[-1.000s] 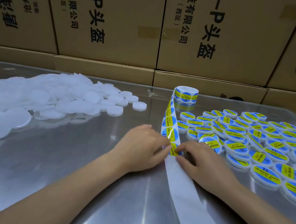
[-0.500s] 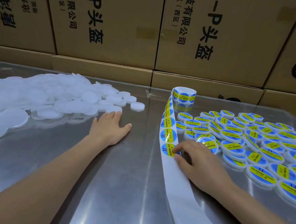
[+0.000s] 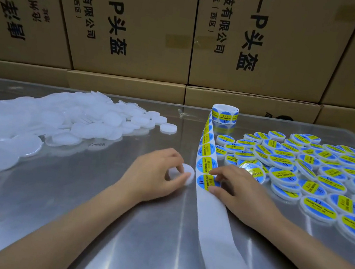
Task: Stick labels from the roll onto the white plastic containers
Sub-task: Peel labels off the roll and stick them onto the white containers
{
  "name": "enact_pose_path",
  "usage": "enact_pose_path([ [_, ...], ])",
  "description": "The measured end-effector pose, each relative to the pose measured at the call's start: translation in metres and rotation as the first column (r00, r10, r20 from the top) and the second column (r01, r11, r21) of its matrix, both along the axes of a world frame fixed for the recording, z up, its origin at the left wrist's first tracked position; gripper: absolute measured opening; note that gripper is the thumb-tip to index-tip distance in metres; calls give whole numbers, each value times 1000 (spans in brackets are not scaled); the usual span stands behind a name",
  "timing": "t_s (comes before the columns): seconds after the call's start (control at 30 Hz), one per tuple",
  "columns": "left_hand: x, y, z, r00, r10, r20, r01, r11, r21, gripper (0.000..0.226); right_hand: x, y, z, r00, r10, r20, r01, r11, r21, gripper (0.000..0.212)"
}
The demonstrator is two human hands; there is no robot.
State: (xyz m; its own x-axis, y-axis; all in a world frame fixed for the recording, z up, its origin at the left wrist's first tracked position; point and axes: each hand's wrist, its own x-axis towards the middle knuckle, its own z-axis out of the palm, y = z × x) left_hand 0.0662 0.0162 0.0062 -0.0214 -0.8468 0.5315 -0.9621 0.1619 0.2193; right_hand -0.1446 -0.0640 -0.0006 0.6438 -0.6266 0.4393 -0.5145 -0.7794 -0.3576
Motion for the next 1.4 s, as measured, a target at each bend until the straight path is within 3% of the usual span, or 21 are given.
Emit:
enact_pose_path([
  [0.2,-24,0,0,990,-132,-57,133,991,30,23,1,-4,-3,999,25,-36,-19,989,147,53],
  [0.37,-22,-12,-2,980,-131,-147,162,960,227,60,1,-7,-2,999,33,-35,-25,975,222,59],
  [0.53,-20,-19,-7,990,-93,-104,118,954,277,62,3,-9,-3,998,42,52,-56,954,295,60],
  [0.7,-18,-20,-8,983,-84,-165,128,953,276,56,3,-11,-5,994,33,104,-64,946,317,53],
  [1.03,-15,-19,-6,930,-147,-336,221,956,192,21,1,-4,2,989,43,139,-70,979,193,34],
  [1.4,-14,-18,-3,886,-104,-452,218,954,207,11,3,0,3,990,60,124,-74,991,112,29],
])
